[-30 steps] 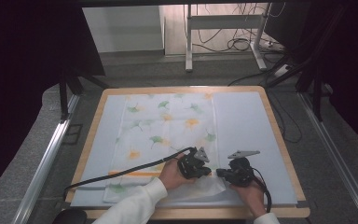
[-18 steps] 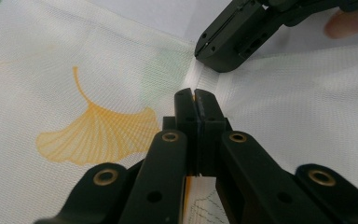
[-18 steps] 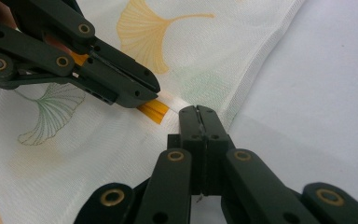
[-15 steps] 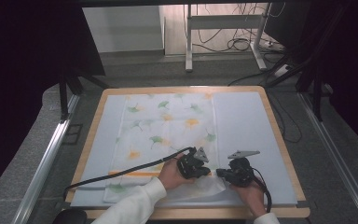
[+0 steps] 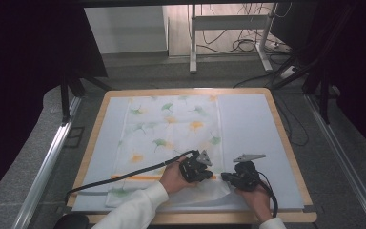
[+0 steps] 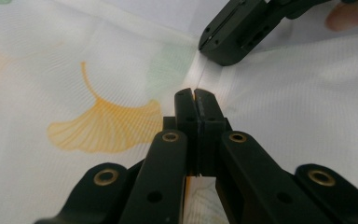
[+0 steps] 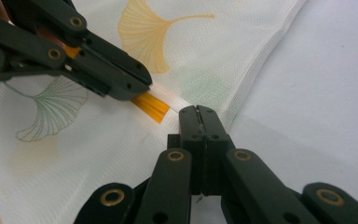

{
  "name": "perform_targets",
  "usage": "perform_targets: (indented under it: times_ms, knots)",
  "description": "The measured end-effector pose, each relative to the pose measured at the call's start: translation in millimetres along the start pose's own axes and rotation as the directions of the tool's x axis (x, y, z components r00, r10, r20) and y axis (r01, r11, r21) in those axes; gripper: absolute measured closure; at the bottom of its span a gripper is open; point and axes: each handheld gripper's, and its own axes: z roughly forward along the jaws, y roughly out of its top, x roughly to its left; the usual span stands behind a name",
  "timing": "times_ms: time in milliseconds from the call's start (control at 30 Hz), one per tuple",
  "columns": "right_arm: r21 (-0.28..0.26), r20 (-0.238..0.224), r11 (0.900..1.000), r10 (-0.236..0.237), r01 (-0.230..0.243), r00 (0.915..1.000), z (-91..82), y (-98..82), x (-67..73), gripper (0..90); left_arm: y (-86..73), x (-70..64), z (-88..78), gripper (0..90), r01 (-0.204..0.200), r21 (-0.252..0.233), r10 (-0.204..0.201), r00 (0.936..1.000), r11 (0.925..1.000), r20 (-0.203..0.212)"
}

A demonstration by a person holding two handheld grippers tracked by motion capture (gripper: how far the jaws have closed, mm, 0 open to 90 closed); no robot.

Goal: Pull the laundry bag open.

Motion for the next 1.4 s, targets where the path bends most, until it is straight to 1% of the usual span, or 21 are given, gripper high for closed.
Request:
perform_targets:
  times_ms: [33, 133, 167, 233, 333, 367, 467, 500, 533, 733, 800, 833, 867, 900, 1000, 1067, 1300, 1400]
  knots:
    - [-0.002, 0.001, 1.000, 0.002, -0.002, 1.0000, 0.2, 0.0, 0.2, 89.7, -3.7, 4.5, -0.5, 90.0, 0.038, -0.019, -0.038, 0.9988, 0.9991, 0.030]
    - [-0.003, 0.001, 1.000, 0.001, -0.001, 1.0000, 0.3, 0.0, 0.3, 89.7, -4.6, 4.9, -1.3, 90.0, 0.039, -0.019, -0.038, 0.9988, 0.9991, 0.031]
    - [-0.002, 0.001, 1.000, 0.002, -0.002, 1.0000, 0.1, 0.0, 0.3, 89.7, -4.9, 3.7, -2.1, 90.0, 0.029, -0.016, -0.029, 0.9994, 0.9994, 0.021]
    - [0.000, 0.001, 1.000, 0.001, -0.001, 1.0000, 0.1, 0.0, 0.1, 89.7, -5.7, 3.7, -3.4, 90.0, 0.025, -0.010, -0.025, 0.9995, 0.9996, 0.016]
    - [-0.003, -0.001, 1.000, 0.003, -0.003, 1.0000, 0.2, -0.2, 0.0, 89.7, -7.5, 5.1, -5.0, 90.0, 0.032, -0.009, -0.032, 0.9993, 0.9994, 0.019]
    - [-0.003, -0.001, 1.000, 0.003, -0.003, 1.0000, 0.2, -0.2, -0.1, 89.7, -9.9, 6.4, -6.5, 90.0, 0.040, -0.012, -0.039, 0.9990, 0.9991, 0.022]
    - [-0.003, -0.001, 1.000, 0.002, -0.002, 1.0000, 0.2, -0.2, 0.0, 89.7, -11.6, 6.3, -8.4, 90.0, 0.038, -0.006, -0.038, 0.9991, 0.9993, 0.017]
    - [-0.003, -0.001, 1.000, 0.002, -0.002, 1.0000, 0.2, -0.2, -0.1, 89.7, -12.2, 4.6, -9.8, 90.0, 0.027, 0.000, -0.027, 0.9996, 0.9996, 0.004]
    - [-0.003, -0.001, 1.000, 0.002, -0.002, 1.0000, 0.2, -0.2, -0.1, 89.7, -12.5, 4.0, -10.2, 90.0, 0.024, 0.002, -0.024, 0.9997, 0.9997, 0.000]
    - [-0.004, -0.001, 1.000, 0.001, -0.001, 1.0000, 0.1, -0.4, -0.1, 89.7, -13.5, 3.5, -12.2, 90.0, 0.017, 0.013, -0.017, 0.9999, 0.9998, -0.002]
    - [-0.005, -0.002, 1.000, 0.001, -0.001, 1.0000, 0.2, -0.4, -0.3, 89.7, -14.3, 3.9, -12.8, 90.0, 0.023, 0.013, -0.023, 0.9997, 0.9997, -0.002]
    - [-0.005, -0.002, 1.000, 0.001, -0.001, 1.0000, 0.2, -0.5, -0.3, 89.7, -16.9, 6.8, -13.9, 90.0, 0.045, 0.005, -0.045, 0.9989, 0.9990, 0.009]
    - [-0.005, -0.002, 1.000, 0.001, -0.001, 1.0000, 0.1, -0.5, -0.3, 89.7, -16.9, 6.8, -13.9, 90.0, 0.045, 0.005, -0.045, 0.9989, 0.9990, 0.009]
    - [-0.005, -0.003, 1.000, 0.001, -0.001, 1.0000, 0.1, -0.5, -0.3, 89.7, -20.0, 9.1, -15.8, 90.0, 0.054, -0.001, -0.054, 0.9984, 0.9985, 0.014]
    - [-0.005, -0.003, 1.000, 0.002, -0.002, 1.0000, 0.2, -0.6, -0.3, 89.7, -22.9, 8.5, -18.5, 90.0, 0.048, 0.002, -0.048, 0.9989, 0.9989, 0.002]
    - [-0.007, -0.003, 1.000, 0.000, 0.000, 1.0000, 0.2, -0.6, -0.3, 89.7, -23.9, 8.9, -19.2, 90.0, 0.048, 0.000, -0.048, 0.9989, 0.9989, 0.002]
    - [-0.009, -0.004, 1.000, -0.002, 0.002, 1.0000, 0.2, -0.9, -0.6, 89.7, -34.5, 13.3, -27.2, 90.0, 0.073, -0.007, -0.073, 0.9973, 0.9973, 0.001]
    - [-0.009, -0.004, 1.000, -0.003, 0.003, 1.0000, 0.2, -0.9, -0.6, 89.7, -37.5, 14.3, -30.0, 90.0, 0.078, -0.004, -0.078, 0.9970, 0.9970, -0.002]
